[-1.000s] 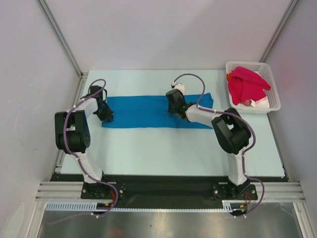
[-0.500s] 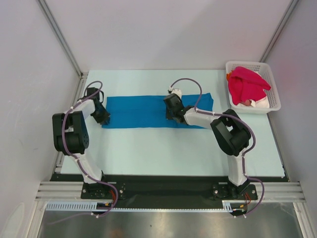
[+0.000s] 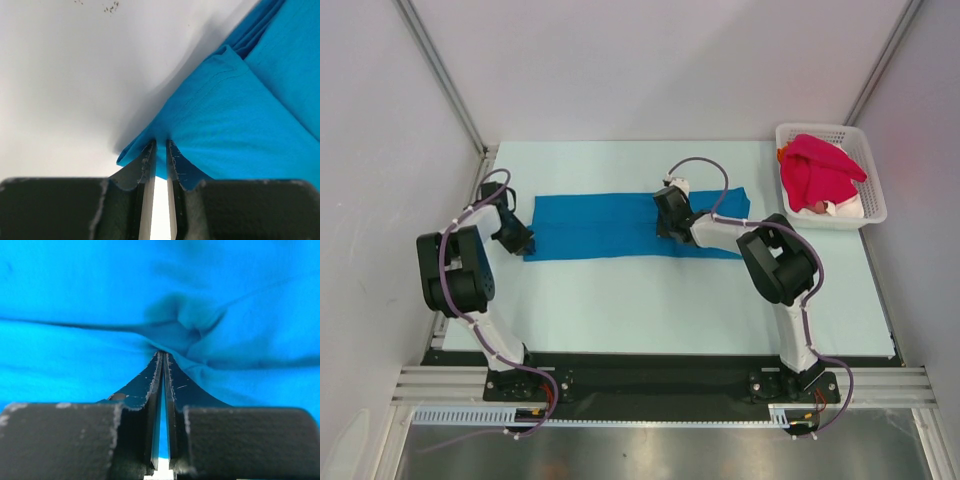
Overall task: Fold and stack the t-shirts
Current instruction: Fold the tshirt
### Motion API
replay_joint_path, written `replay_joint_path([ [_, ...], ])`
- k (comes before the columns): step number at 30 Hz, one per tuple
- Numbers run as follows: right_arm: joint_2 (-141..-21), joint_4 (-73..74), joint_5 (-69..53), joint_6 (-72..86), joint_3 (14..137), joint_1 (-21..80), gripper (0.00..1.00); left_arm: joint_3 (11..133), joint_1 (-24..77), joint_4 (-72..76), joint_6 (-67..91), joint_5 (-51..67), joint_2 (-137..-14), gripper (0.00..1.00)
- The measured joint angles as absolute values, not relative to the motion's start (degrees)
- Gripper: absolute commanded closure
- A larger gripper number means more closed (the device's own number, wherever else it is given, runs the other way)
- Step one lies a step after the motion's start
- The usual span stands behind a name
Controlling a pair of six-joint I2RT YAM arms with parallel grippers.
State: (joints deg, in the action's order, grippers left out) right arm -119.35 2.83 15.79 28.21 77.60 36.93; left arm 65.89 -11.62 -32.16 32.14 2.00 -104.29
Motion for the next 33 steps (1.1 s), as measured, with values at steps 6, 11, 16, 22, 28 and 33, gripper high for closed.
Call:
replay_joint_path([
  [6,-120.97,2.28,15.33,28.18,79.75,36.25,0.92,65.58,-12.71,-31.97,33.04,3.25,-104.22,0.8],
  [11,-120.88,2.87,14.79,27.94,80.07,36.14,0.91,64.58,-12.99,-31.86,32.93,2.11,-102.98,0.79],
  [16,-116.66,7.14,14.04,27.59,78.28,36.14,0.83,62.48,-13.47,-33.34,31.83,-0.89,-98.28,0.75],
  [22,-102.1,10.41,12.36,28.1,70.89,35.2,0.59,61.98,-11.29,-33.69,28.82,-1.69,-89.03,0.71],
  [28,-88.23,10.59,9.96,29.39,59.75,28.64,0.33,61.87,-4.78,-33.61,27.88,1.78,-87.55,0.7],
  [33,-79.13,10.63,6.11,32.91,46.09,19.68,0.21,61.8,0.54,-33.47,27.97,3.88,-87.48,0.64],
])
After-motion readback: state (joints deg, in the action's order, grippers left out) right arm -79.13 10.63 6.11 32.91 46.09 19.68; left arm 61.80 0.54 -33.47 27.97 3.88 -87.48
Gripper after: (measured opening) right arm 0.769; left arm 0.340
